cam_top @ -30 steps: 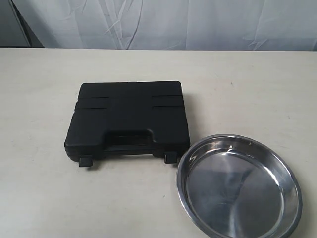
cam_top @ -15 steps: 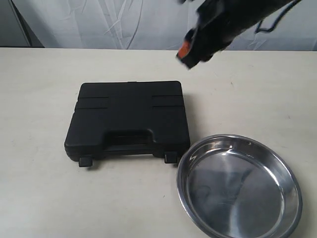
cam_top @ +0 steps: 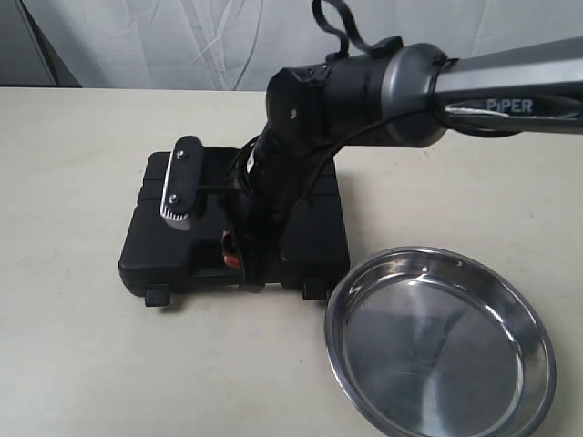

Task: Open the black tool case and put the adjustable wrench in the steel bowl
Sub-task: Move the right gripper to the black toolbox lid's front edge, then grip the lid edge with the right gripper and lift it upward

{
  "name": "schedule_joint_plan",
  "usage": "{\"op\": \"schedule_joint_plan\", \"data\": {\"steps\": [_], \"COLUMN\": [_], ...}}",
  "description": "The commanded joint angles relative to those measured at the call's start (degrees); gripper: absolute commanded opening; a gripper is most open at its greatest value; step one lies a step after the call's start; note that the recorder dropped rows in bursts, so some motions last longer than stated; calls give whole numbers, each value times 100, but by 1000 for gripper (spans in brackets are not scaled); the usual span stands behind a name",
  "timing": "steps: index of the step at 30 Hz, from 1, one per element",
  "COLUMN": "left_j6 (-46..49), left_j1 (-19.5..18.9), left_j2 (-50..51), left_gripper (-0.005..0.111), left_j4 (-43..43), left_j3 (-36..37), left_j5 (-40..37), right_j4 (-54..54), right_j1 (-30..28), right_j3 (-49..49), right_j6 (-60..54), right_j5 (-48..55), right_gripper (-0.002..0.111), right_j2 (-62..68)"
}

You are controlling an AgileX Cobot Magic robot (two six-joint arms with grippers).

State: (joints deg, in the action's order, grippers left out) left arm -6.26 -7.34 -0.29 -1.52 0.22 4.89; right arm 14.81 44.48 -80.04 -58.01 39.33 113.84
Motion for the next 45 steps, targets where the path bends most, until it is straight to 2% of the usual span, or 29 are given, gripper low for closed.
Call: {"op": "schedule_joint_plan", "data": {"steps": [1,22,27,39,41,44,45], "left_j6": [-11,-11,-11,-11,-11,-11,-11], "left_j1": [9,9,9,9,9,9,9], "left_j2": [29,29,29,29,29,29,29], "left_gripper": [0,0,0,0,0,0,0], "left_j4": [-14,-14,-14,-14,-14,-14,-14], "left_j3": [-22,-22,-22,-22,-22,-22,-22], "left_j5": [31,31,31,31,31,31,31], "right_j4": [-147,-160,-174,-258,-258,-271,-271], "right_j1": [188,233,233,233,233,233,233], "right_j3": [-34,-34,-34,-34,-34,-34,-34], "right_j6": [-32,-32,-32,-9,-9,-9,-9], "right_j5": [-174,-250,-189,-111,-147,-171,-181], "right_gripper": [49,48,21,18,13,-1,-1], "right_j2": [175,606,564,361,268,158,129]}}
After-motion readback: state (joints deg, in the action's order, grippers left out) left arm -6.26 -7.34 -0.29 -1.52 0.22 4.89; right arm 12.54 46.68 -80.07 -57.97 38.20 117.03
